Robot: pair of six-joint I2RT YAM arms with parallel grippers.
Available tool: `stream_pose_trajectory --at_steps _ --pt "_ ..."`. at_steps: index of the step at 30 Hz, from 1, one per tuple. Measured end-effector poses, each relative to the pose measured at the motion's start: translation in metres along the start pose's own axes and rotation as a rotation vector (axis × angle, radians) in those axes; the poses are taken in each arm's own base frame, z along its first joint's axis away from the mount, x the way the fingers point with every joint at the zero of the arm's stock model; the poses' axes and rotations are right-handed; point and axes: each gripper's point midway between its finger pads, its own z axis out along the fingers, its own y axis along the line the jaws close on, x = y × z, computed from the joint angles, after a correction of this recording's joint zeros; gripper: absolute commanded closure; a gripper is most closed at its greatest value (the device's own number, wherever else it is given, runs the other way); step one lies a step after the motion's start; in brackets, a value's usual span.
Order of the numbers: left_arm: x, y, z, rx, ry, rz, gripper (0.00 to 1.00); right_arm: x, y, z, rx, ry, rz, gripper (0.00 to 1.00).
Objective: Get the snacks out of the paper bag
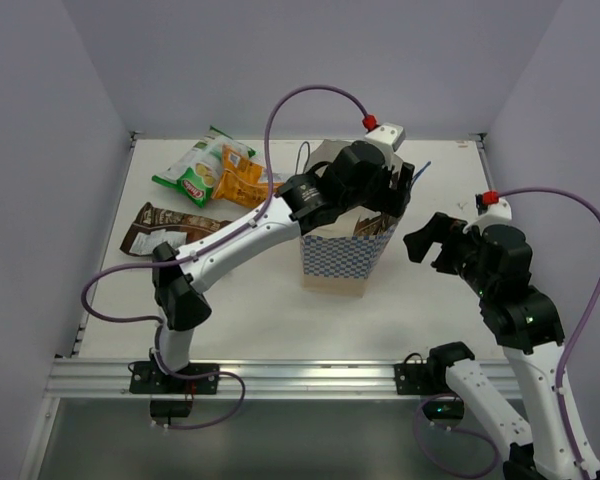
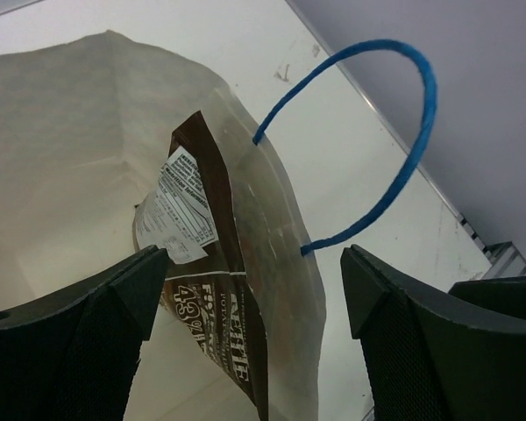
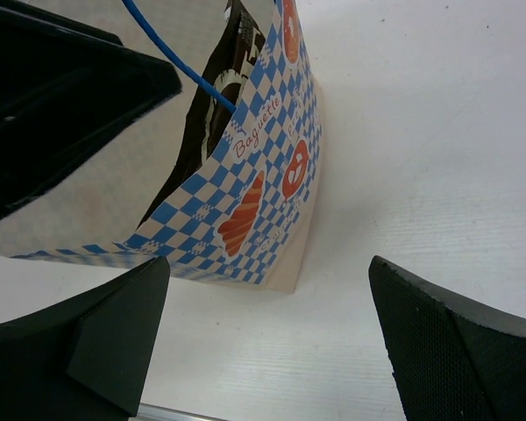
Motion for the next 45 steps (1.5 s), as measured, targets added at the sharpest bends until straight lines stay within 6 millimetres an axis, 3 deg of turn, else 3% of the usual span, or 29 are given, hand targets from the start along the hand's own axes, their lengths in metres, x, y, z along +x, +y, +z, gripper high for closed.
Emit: stream_pose_trajectory --at_steps 8,17,22,31,38,45 --pt "0.028 0.009 0.021 -0.033 0.065 0.023 0.18 0.004 -0.002 -0.002 0.002 0.004 0.006 0.01" --pt "0.032 0.011 0.023 -0.035 0.070 0.030 0.21 0.008 -0.004 -0.001 0.006 0.012 0.006 0.01" --pt "0.046 0.024 0.017 -0.057 0.105 0.036 0.24 0.008 -0.004 -0.001 0.006 0.013 0.005 0.01" --pt "0.036 0.036 0.011 -0.056 0.091 0.017 0.25 0.010 -0.005 0.004 0.015 0.030 0.004 0.01" --pt "0.024 0.020 0.027 -0.003 0.069 0.010 0.26 0.011 -0.005 0.006 0.020 0.040 0.004 0.01" --pt "0.040 0.023 0.050 -0.014 0.105 0.015 0.34 0.011 -0.005 0.006 0.020 0.039 0.004 0.01"
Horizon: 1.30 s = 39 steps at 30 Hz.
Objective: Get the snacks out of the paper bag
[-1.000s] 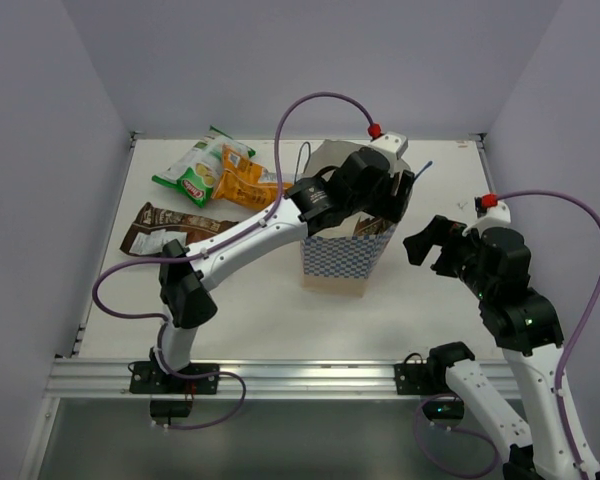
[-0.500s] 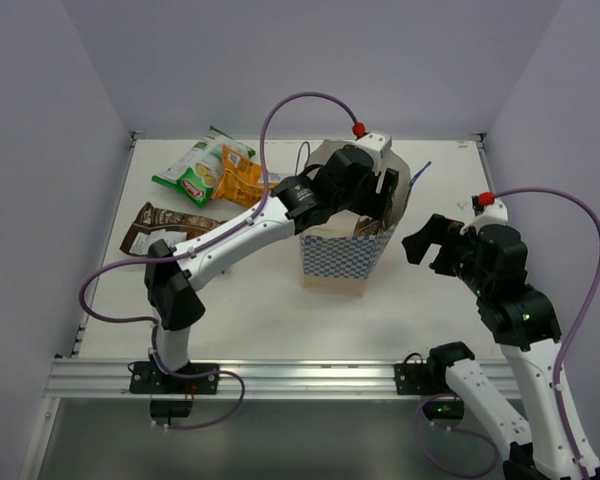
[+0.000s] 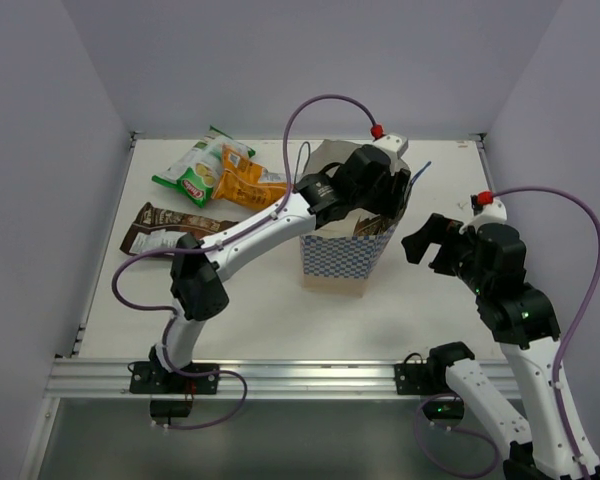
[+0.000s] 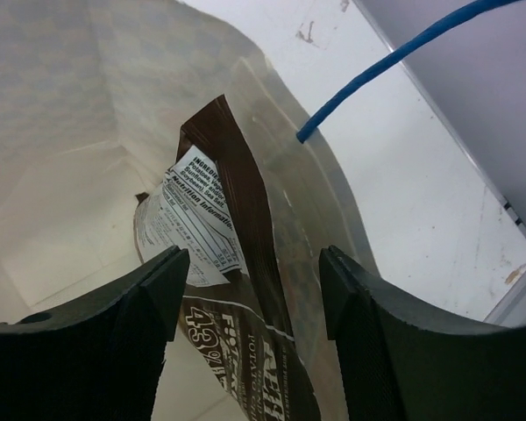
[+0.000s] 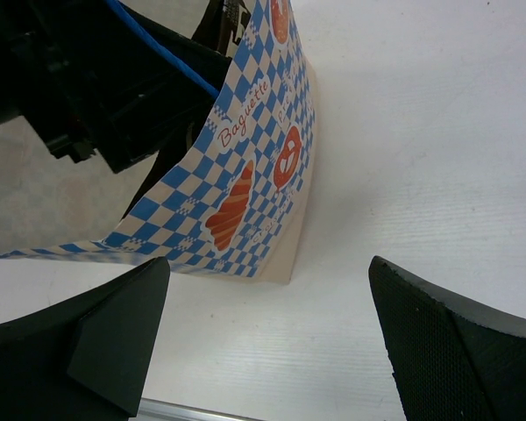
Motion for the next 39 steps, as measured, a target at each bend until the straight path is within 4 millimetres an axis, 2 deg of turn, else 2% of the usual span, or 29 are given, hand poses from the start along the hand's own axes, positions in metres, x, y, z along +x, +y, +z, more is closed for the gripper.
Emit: stream_pose_trajectory --at_steps 4,8,9,11,16,21,24,28,39 --pt "0.014 0.006 0.010 -0.024 0.036 0.006 0.42 0.000 0.000 0.000 0.000 0.001 -0.001 0.01" --pt "0.020 0.010 0.015 -0.036 0.048 0.006 0.69 0.003 -0.001 0.001 0.003 0.006 -0.002 0.01" --pt "0.020 0.010 0.016 -0.037 0.050 0.006 0.81 0.003 -0.002 0.002 0.004 0.007 -0.003 0.01" --pt "0.021 0.012 0.016 -0.041 0.051 0.013 0.89 0.004 -0.002 0.002 0.004 0.009 -0.004 0.01" --pt "0.013 0.020 0.012 -0.068 0.044 0.031 1.00 0.004 -0.002 0.002 0.005 0.010 -0.007 0.01" --pt "-0.006 0.024 0.001 -0.083 0.001 0.051 1.00 0.005 -0.003 0.003 0.006 0.012 -0.009 0.01" --pt "-0.023 0.022 -0.014 -0.074 -0.039 0.064 1.00 0.005 -0.003 0.003 0.006 0.012 -0.011 0.01" --pt "-0.059 0.013 -0.047 -0.045 -0.137 0.079 1.00 0.005 -0.003 0.002 0.005 0.010 -0.015 0.01" --pt "-0.180 -0.001 -0.172 -0.014 -0.553 0.135 1.00 0.003 -0.002 -0.002 -0.004 -0.008 -0.018 0.01"
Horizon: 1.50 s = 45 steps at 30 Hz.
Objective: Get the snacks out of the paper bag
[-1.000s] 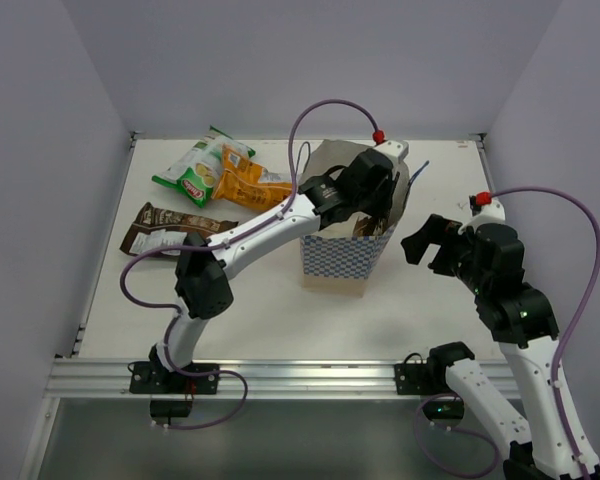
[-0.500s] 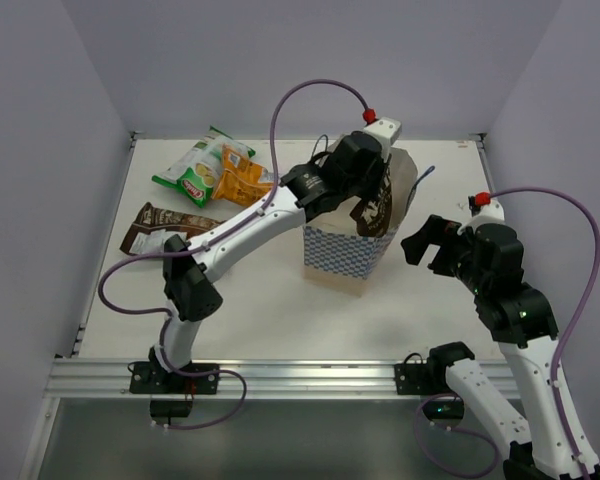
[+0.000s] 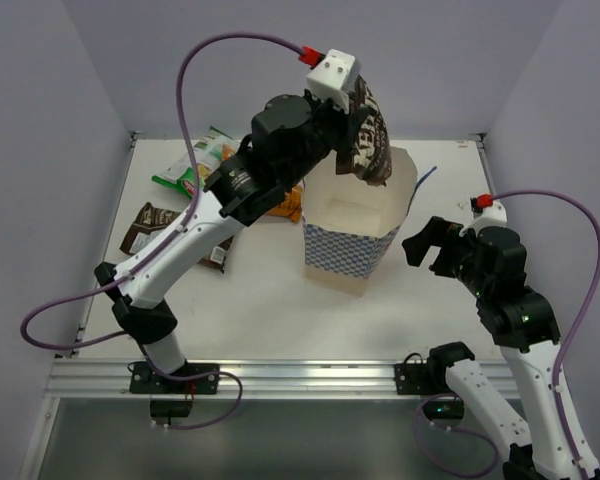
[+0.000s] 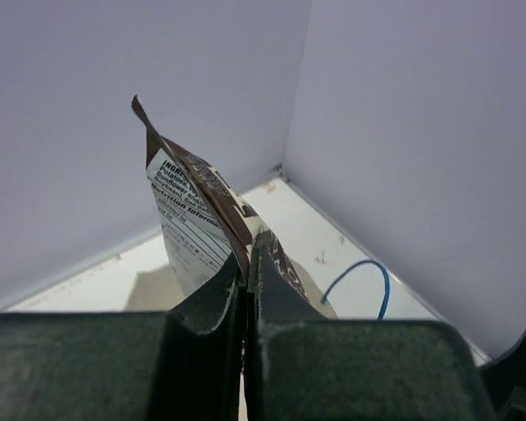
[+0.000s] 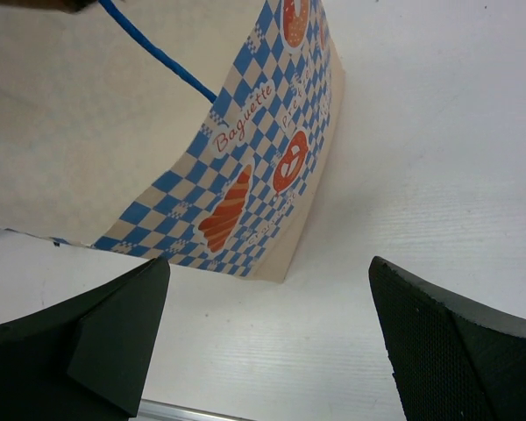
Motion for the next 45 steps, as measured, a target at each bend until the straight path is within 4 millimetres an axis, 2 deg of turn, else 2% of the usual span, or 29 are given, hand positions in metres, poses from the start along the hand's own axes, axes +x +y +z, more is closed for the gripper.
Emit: stream_pose_trajectory --at_steps 3,6,12,15,18,20,21,25,29,32,34,39,42,45 --pt "-0.043 0.009 -0.017 -0.031 -0.116 0.028 1.00 0.000 0.000 0.000 -0.001 -0.001 0.000 0.01" --pt "-0.089 0.022 -0.043 -0.083 -0.242 0.054 1.00 0.000 0.000 -0.001 -0.002 -0.003 0.000 0.01" --pt "-0.169 0.062 -0.116 -0.245 -0.446 0.081 1.00 0.001 -0.001 -0.001 -0.003 -0.004 0.000 0.01" --pt "-0.186 0.084 -0.152 -0.341 -0.485 0.081 1.00 0.003 -0.001 0.000 -0.001 0.000 0.000 0.01" --pt "-0.183 0.106 -0.179 -0.437 -0.472 0.073 1.00 0.004 -0.002 0.000 0.001 0.004 0.000 0.01" --pt "-0.167 0.118 -0.186 -0.487 -0.420 0.080 1.00 0.004 -0.002 0.001 0.001 0.004 0.000 0.01" --pt "-0.153 0.122 -0.185 -0.504 -0.378 0.086 1.00 0.004 -0.002 0.001 0.000 0.003 0.000 0.01" --pt "-0.081 0.141 -0.172 -0.552 -0.177 0.090 1.00 0.003 0.000 0.003 -0.005 0.004 -0.005 0.01" --pt "0.026 0.160 -0.149 -0.557 0.086 0.089 1.00 0.005 0.000 0.007 -0.005 0.022 -0.008 0.01" --pt "0.103 0.157 -0.143 -0.503 0.302 0.089 1.00 0.007 0.002 0.008 -0.015 0.033 -0.008 0.01" --pt "0.127 0.150 -0.139 -0.459 0.373 0.076 1.00 0.007 0.002 0.008 -0.017 0.035 -0.008 0.01" --pt "0.159 0.138 -0.141 -0.386 0.454 0.033 1.00 0.007 0.002 0.008 -0.018 0.034 -0.008 0.01" --pt "0.183 0.143 -0.149 -0.387 0.506 0.011 1.00 0.007 0.002 0.008 -0.018 0.034 -0.008 0.01" --pt "0.225 0.151 -0.161 -0.395 0.597 -0.013 1.00 0.008 0.002 0.008 -0.018 0.035 -0.008 0.01"
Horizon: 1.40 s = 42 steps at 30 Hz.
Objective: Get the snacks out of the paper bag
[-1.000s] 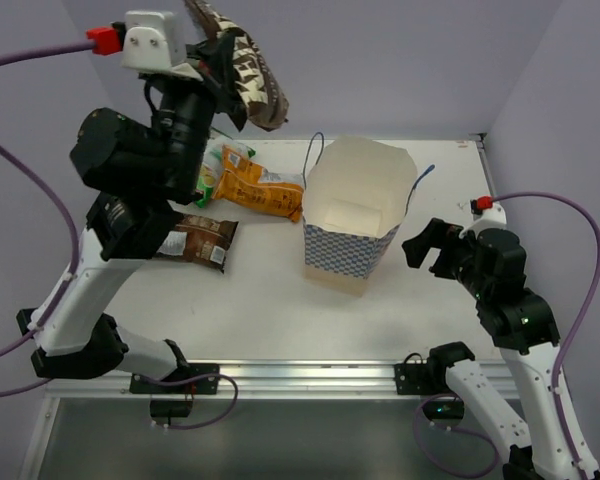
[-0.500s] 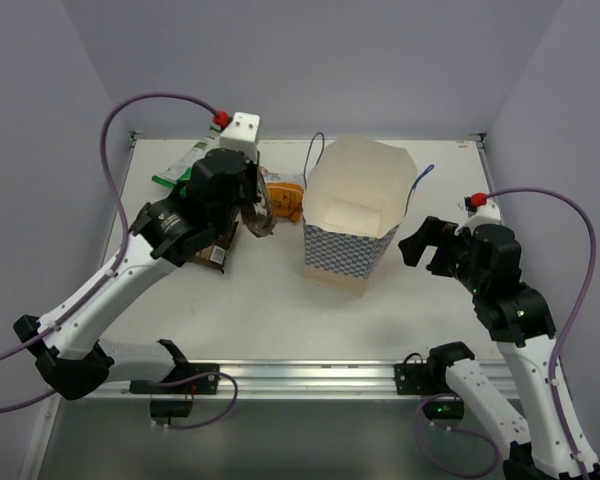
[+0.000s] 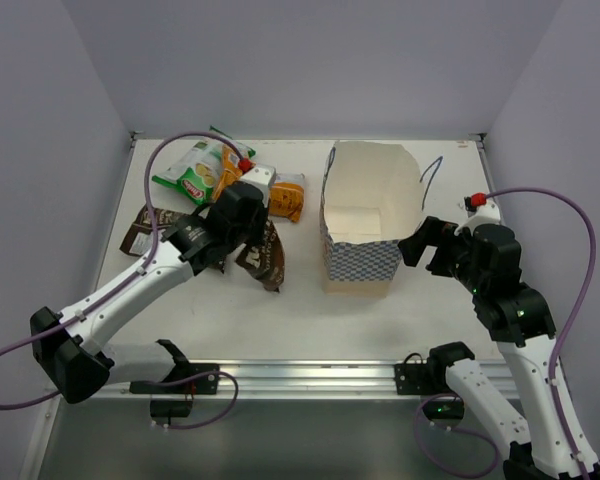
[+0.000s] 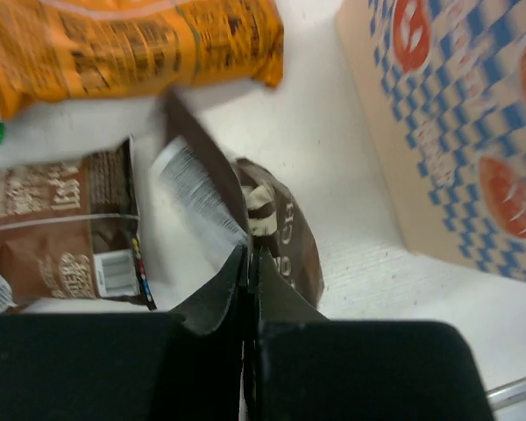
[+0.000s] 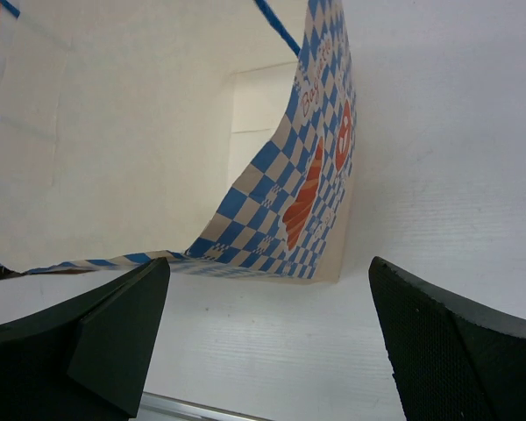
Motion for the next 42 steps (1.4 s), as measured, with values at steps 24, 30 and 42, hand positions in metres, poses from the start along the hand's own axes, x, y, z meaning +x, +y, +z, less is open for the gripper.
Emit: stream_pose_trajectory --at_steps 24,30,42 --pt "0.044 -0.062 -0.008 0.483 0.187 0.115 1.00 0.002 -0.001 0.004 0.009 0.016 0.006 0.01" --pt "0.083 -0.007 0.050 0.291 0.296 0.092 0.94 0.002 -0.001 0.005 0.010 0.018 0.013 0.01" --pt "0.123 0.087 0.122 -0.119 0.422 0.177 0.56 0.001 -0.001 0.003 0.012 0.010 0.018 0.01"
